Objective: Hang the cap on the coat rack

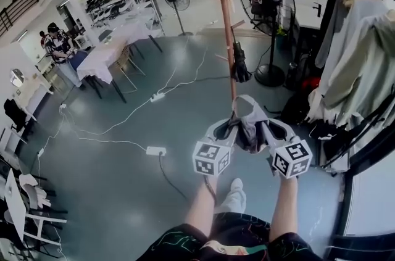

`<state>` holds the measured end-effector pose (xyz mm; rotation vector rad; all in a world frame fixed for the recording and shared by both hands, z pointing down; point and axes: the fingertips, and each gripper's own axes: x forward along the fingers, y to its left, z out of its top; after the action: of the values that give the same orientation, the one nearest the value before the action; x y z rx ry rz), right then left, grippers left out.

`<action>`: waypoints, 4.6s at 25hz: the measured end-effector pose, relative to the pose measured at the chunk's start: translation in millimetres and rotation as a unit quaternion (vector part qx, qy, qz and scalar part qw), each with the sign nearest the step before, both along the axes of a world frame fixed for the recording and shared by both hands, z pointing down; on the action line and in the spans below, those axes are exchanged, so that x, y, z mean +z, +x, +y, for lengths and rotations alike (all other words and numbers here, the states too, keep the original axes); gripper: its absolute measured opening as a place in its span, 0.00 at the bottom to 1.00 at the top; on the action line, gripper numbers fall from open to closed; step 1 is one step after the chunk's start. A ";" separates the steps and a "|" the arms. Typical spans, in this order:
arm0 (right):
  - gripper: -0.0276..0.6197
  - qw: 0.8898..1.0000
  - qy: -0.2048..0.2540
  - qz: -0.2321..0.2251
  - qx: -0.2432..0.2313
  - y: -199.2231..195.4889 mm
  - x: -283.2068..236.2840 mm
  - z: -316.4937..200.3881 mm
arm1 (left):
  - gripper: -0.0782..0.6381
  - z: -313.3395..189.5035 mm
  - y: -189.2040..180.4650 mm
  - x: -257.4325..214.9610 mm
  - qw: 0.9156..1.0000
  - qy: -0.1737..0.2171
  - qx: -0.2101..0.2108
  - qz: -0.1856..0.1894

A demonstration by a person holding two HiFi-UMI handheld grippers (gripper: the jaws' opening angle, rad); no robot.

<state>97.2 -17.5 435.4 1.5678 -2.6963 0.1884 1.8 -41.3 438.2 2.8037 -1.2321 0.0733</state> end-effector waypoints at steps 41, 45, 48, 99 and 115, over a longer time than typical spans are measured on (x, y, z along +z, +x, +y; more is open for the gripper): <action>0.10 0.997 -0.064 0.049 -0.021 20.0 33.5 -338.5 | 0.19 -340.0 25.7 31.5 0.999 -0.040 -0.022 0.009; 0.10 0.996 -0.069 0.048 -0.027 17.8 39.1 -359.6 | 0.19 -355.7 23.4 35.3 0.999 -0.041 -0.031 0.002; 0.10 0.995 -0.080 0.047 -0.036 16.1 45.2 -371.1 | 0.19 -365.1 23.3 40.3 0.998 -0.048 -0.039 -0.004; 0.05 1.000 0.014 -0.005 0.022 16.9 13.1 -351.7 | 0.12 -347.7 -25.9 3.6 0.995 -0.001 -0.091 0.042; 0.05 0.995 0.066 0.035 0.065 16.5 -27.6 -339.4 | 0.12 -329.5 -50.0 -20.1 0.992 0.035 -0.098 0.069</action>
<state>113.8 -357.0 407.9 1.7522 -2.6041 -0.0424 -48.2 -370.8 418.1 2.6752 -1.4925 -0.1775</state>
